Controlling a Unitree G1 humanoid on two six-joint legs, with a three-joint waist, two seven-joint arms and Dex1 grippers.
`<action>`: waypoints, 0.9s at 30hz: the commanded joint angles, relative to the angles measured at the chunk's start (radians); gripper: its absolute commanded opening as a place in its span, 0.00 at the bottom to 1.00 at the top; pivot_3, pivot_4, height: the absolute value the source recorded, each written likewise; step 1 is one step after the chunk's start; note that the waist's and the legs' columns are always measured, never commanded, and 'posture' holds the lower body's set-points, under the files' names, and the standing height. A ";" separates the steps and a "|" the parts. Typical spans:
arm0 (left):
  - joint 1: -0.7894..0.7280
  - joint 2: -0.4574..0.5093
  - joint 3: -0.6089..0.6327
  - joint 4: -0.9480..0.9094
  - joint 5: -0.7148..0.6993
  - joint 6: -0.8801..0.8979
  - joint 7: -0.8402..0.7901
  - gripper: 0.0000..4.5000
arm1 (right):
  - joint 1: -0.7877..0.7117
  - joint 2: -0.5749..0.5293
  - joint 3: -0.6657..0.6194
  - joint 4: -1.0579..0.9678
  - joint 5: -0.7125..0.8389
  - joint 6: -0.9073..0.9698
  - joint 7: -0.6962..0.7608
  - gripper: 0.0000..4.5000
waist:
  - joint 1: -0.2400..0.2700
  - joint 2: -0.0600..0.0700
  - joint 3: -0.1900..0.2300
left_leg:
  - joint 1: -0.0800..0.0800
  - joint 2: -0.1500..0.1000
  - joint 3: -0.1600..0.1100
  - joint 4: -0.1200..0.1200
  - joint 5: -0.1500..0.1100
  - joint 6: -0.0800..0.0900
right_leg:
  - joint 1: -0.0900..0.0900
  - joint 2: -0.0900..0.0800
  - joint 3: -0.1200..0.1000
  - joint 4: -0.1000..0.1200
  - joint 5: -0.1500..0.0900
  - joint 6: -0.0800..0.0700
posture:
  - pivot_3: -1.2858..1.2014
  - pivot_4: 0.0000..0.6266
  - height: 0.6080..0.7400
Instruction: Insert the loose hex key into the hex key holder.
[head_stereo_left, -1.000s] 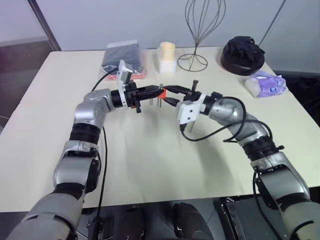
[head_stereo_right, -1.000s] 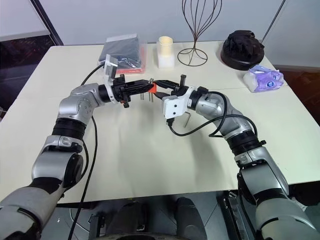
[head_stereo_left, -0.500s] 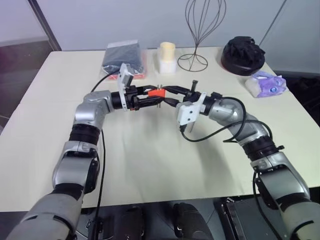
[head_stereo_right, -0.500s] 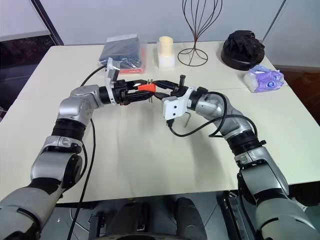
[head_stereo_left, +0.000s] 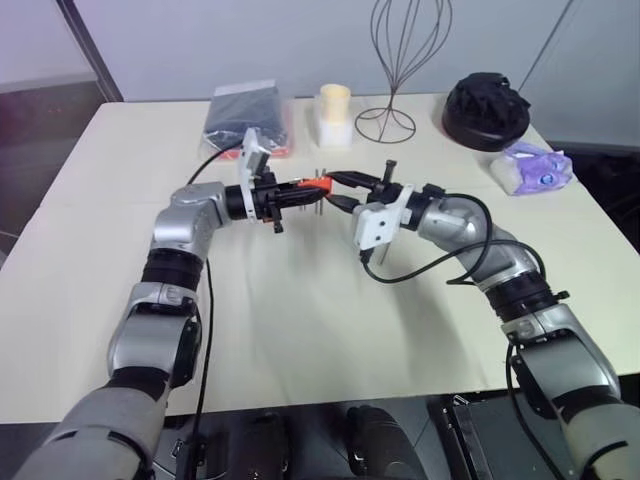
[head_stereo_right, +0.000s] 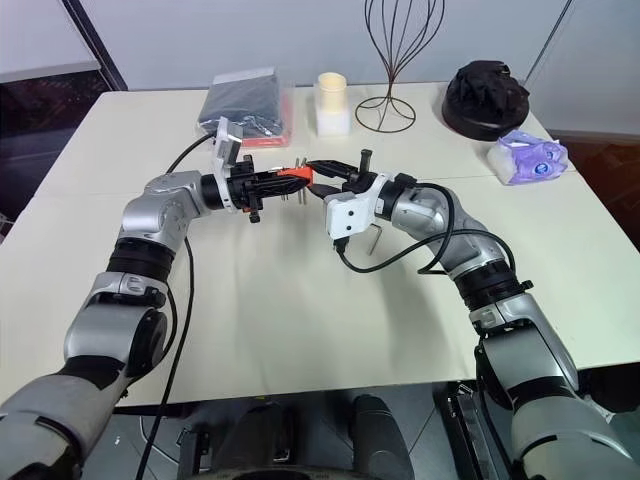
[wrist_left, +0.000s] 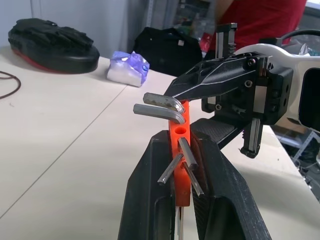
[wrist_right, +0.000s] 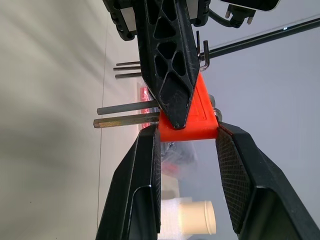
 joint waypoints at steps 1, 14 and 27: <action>0.001 0.014 0.013 -0.028 0.003 -0.020 0.015 0.01 | -0.007 -0.002 -0.024 -0.049 0.012 -0.016 -0.007 0.22 | 0.000 0.000 0.000 | 0.000 0.000 0.000 0.000 0.000 0.000 | 0.000 0.000 0.000 0.000 0.000 0.000 | 0.52 0.24 1.00; 0.030 0.019 0.013 -0.061 0.034 -0.086 0.079 0.00 | 0.059 -0.074 -0.071 -0.110 0.028 0.054 0.038 0.98 | 0.005 0.000 0.000 | 0.000 0.000 0.000 0.000 0.000 0.000 | 0.000 0.000 0.000 0.000 0.000 0.000 | 0.52 0.24 1.00; 0.433 0.070 0.045 -0.676 0.003 0.010 0.337 0.00 | 0.376 0.145 -0.503 -0.695 0.494 1.602 -0.002 0.98 | 0.026 0.001 0.000 | 0.000 0.001 -0.001 0.000 0.000 0.000 | -0.002 -0.004 0.004 0.006 0.000 0.000 | 0.52 0.24 1.00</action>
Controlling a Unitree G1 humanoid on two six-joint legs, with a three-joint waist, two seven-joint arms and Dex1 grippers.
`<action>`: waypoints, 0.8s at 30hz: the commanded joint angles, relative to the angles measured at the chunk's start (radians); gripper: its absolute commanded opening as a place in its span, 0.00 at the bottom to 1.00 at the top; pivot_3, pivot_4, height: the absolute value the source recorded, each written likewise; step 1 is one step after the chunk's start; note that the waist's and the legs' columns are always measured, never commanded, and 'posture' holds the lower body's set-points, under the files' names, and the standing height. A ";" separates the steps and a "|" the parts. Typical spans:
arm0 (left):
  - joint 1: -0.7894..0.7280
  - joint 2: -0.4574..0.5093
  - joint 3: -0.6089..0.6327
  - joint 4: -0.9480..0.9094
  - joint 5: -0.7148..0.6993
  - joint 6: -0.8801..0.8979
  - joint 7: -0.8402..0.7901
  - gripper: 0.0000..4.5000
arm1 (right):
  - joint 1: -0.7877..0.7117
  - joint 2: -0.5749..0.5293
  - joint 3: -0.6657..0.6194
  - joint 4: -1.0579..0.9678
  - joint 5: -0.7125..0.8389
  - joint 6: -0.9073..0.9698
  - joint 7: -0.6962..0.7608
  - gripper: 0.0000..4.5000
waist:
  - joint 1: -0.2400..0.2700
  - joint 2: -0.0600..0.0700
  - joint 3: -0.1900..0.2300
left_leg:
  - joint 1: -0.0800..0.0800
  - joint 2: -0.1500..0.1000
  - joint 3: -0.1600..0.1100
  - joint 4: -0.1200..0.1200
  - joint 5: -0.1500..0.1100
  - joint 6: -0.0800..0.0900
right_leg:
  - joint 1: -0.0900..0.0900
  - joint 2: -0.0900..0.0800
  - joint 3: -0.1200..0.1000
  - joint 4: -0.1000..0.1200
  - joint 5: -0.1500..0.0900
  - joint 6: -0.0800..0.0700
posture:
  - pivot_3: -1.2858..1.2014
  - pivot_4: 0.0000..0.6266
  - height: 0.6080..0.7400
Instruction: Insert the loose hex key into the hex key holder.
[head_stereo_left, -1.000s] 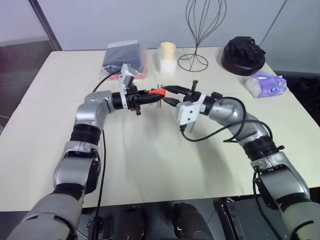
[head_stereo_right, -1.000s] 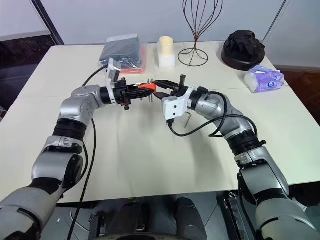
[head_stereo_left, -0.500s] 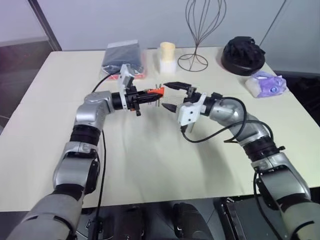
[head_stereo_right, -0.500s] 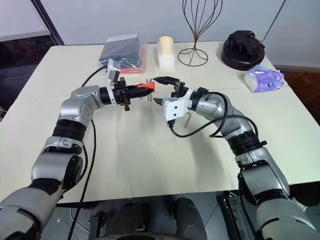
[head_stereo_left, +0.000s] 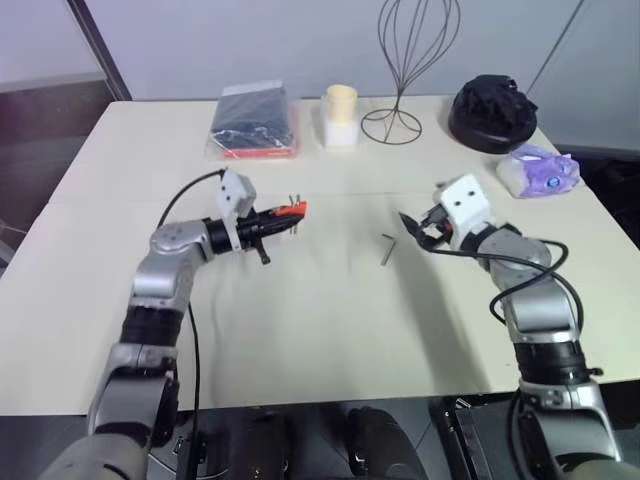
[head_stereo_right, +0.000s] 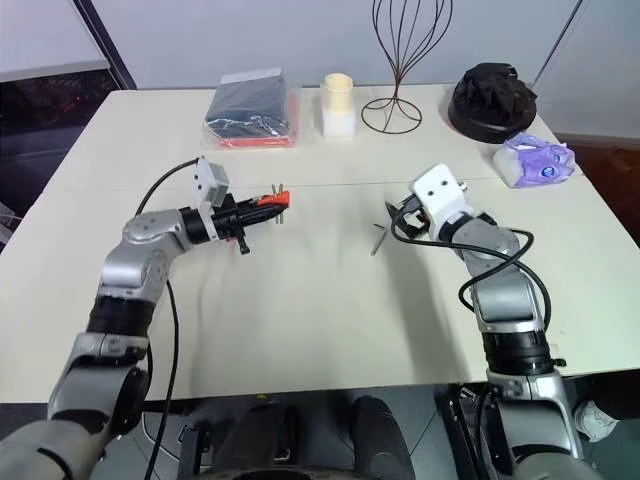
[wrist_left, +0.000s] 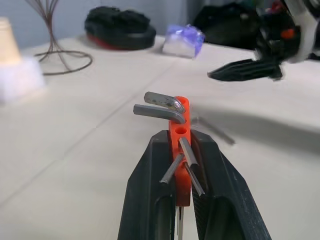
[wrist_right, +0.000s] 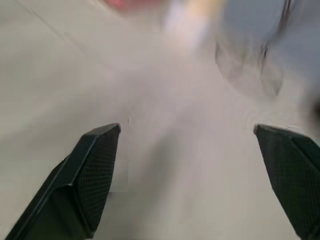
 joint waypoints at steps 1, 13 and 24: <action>0.047 0.015 0.042 -0.197 -0.054 0.070 0.078 0.00 | -0.001 0.023 -0.055 -0.124 0.064 0.251 -0.047 0.98 | 0.001 0.000 0.000 | 0.000 0.000 0.000 0.000 0.000 0.000 | 0.000 0.000 0.000 0.000 0.000 0.000 | 0.52 0.24 1.00; 0.227 0.068 0.022 -0.387 -0.106 0.188 0.149 0.00 | -0.075 0.180 0.004 -0.076 0.093 0.476 -0.225 0.98 | -0.005 0.001 -0.001 | 0.001 -0.001 0.000 -0.001 0.000 0.000 | 0.000 0.002 0.000 0.000 0.000 0.000 | 0.52 0.24 1.00; 0.246 0.091 -0.007 -0.370 -0.095 0.153 0.134 0.00 | -0.108 0.211 0.074 0.066 0.080 0.409 -0.299 0.98 | -0.005 0.001 -0.001 | 0.001 -0.002 0.000 -0.001 0.000 0.000 | 0.000 0.002 -0.001 0.000 0.000 0.000 | 0.52 0.24 1.00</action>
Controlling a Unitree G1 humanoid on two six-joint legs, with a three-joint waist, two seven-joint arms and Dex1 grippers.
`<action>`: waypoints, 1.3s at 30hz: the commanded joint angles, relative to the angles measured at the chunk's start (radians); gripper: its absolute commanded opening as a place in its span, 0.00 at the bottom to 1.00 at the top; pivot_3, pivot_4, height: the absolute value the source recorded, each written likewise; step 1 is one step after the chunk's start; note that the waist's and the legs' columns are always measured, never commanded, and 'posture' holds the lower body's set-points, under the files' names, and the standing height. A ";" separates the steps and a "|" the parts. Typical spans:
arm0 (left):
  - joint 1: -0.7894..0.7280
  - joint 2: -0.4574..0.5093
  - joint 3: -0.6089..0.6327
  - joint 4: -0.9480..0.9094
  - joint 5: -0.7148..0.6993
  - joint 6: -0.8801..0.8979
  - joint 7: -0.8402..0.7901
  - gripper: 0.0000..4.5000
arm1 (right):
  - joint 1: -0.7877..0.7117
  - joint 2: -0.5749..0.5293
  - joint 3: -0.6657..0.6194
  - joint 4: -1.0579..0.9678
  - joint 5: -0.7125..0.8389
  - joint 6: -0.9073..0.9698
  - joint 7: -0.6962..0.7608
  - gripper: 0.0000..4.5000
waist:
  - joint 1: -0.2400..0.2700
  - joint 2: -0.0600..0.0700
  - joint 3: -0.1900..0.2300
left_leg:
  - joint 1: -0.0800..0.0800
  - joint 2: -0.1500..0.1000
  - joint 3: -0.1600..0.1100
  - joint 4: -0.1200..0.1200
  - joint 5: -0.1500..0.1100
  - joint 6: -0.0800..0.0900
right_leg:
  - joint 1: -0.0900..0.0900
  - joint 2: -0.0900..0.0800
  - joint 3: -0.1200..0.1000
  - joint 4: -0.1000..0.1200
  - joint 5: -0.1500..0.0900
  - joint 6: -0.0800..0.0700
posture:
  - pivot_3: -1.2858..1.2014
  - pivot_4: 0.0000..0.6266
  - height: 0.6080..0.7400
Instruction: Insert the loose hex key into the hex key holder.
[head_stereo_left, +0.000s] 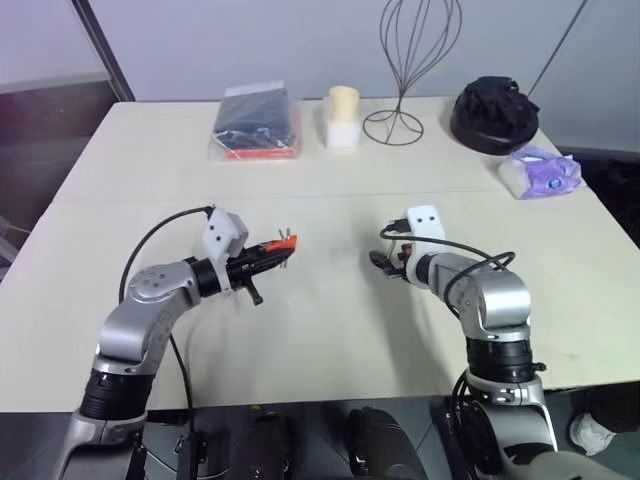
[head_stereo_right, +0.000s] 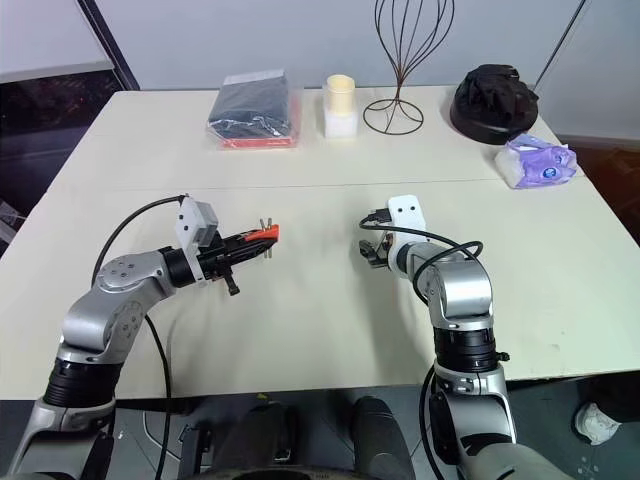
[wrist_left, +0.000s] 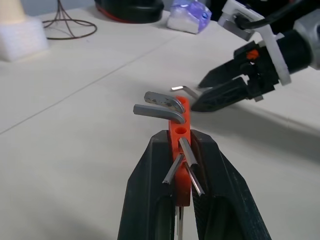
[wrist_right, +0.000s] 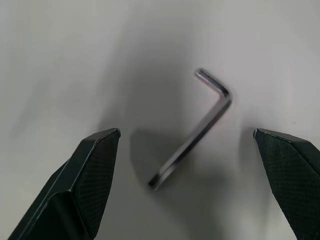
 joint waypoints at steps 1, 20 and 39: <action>-0.003 0.002 -0.001 -0.021 -0.005 -0.026 0.004 0.00 | -0.026 0.004 0.011 0.056 -0.013 -0.055 -0.027 0.98 | -0.001 0.000 0.000 | 0.000 0.000 0.000 0.000 0.000 0.000 | 0.000 0.000 0.000 0.000 0.000 0.000 | 0.52 0.24 1.00; 0.008 0.017 0.003 -0.010 0.000 -0.059 0.009 0.00 | -0.038 -0.001 0.039 0.199 -0.008 -0.104 -0.053 0.22 | -0.002 0.000 -0.001 | 0.001 0.001 0.000 0.000 0.000 0.000 | 0.001 0.000 0.000 -0.001 0.000 0.000 | 0.52 0.24 1.00; -0.206 -0.001 0.006 0.255 -0.050 -0.068 -0.082 0.00 | -0.219 0.080 -0.186 0.149 0.218 -0.478 0.000 0.01 | -0.003 0.001 0.000 | 0.000 0.001 0.000 -0.001 0.000 0.000 | 0.001 0.001 -0.001 -0.002 0.000 0.000 | 0.52 0.24 1.00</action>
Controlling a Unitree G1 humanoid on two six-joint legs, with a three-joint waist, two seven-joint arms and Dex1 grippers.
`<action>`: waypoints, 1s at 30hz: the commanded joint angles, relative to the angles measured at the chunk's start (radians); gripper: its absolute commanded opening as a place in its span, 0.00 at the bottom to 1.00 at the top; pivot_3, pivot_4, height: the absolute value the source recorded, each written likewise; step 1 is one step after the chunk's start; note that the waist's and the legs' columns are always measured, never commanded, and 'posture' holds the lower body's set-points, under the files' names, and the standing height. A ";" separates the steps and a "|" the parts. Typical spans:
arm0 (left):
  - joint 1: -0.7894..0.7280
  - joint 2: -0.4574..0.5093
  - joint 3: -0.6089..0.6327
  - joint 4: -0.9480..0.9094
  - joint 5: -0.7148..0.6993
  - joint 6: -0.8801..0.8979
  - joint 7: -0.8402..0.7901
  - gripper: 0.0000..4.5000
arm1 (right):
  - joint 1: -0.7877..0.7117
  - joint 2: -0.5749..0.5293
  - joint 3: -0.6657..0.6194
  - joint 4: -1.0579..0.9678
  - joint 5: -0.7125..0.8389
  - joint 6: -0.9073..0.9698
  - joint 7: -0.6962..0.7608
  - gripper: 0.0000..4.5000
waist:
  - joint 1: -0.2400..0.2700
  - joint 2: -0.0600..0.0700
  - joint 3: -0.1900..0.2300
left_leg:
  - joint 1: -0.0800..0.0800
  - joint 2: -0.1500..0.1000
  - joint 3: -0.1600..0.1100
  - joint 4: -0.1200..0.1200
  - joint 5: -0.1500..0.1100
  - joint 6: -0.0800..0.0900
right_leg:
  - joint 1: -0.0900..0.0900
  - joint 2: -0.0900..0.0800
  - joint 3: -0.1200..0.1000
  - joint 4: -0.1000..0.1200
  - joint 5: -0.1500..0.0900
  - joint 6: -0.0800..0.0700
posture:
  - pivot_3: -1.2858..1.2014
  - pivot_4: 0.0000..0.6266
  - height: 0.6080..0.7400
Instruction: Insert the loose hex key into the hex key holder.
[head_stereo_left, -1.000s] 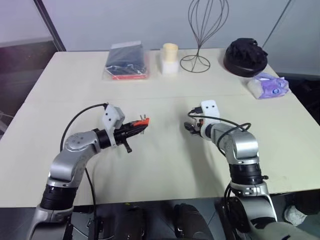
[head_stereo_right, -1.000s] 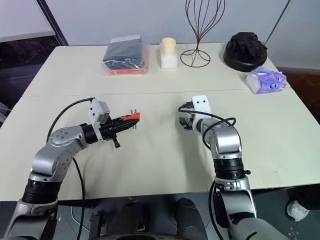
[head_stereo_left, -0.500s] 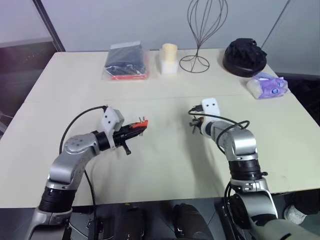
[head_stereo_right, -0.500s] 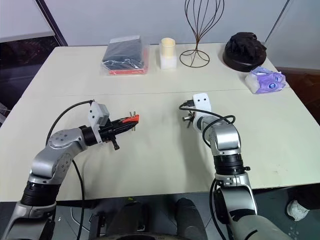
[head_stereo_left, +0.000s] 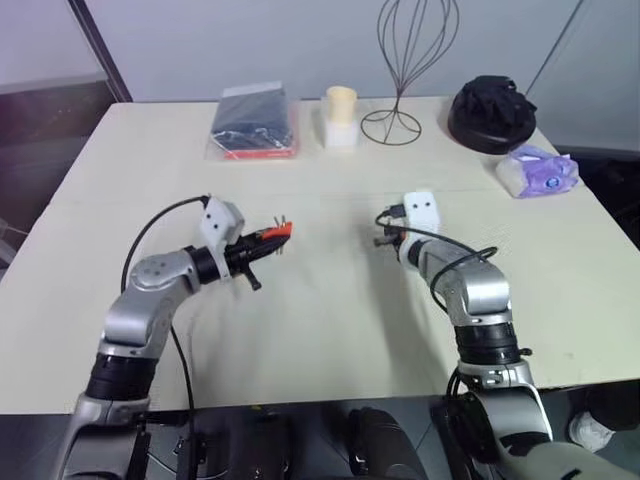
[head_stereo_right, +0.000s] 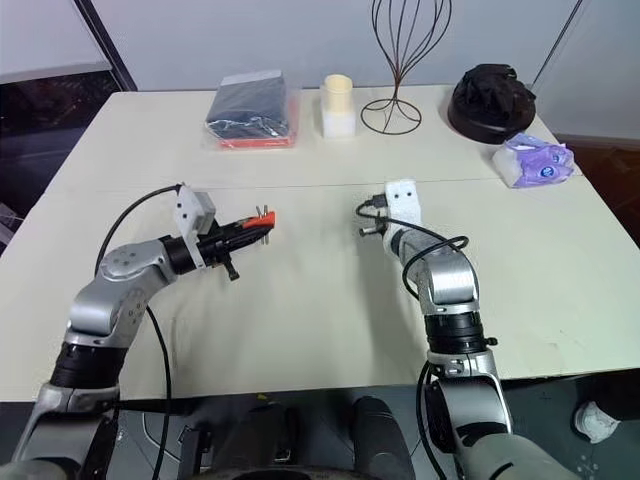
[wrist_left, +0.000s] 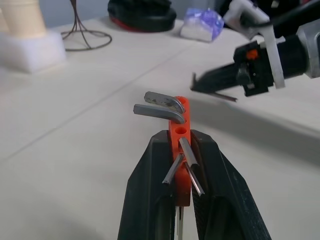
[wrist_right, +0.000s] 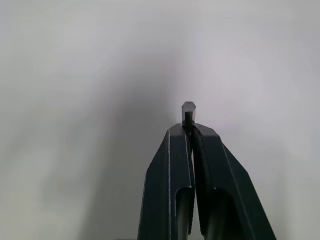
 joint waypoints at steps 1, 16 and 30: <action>-0.105 0.000 0.003 0.115 -0.025 -0.008 -0.081 0.00 | -0.144 0.101 -0.244 -0.024 0.274 -0.070 -0.002 0.01 | -0.001 0.000 0.000 | 0.000 0.000 0.000 0.000 0.000 0.000 | 0.000 0.000 0.000 0.000 0.000 0.000 | 0.52 0.24 1.00; -0.260 -0.039 -0.005 0.354 0.036 -0.112 -0.190 0.00 | 0.043 -0.301 0.283 -0.001 -0.040 -0.200 0.080 0.01 | -0.002 0.000 0.000 | -0.002 -0.001 0.001 -0.002 -0.001 0.002 | -0.001 -0.001 0.000 -0.004 0.000 0.000 | 0.52 0.24 1.00; -0.157 0.018 0.012 0.217 0.007 -0.051 -0.186 0.00 | 0.128 -0.544 0.502 -0.081 -0.352 -0.292 0.370 0.42 | 0.004 0.000 0.001 | -0.001 0.001 0.002 -0.001 -0.001 0.002 | 0.001 0.001 0.000 -0.006 0.000 0.001 | 0.52 0.24 1.00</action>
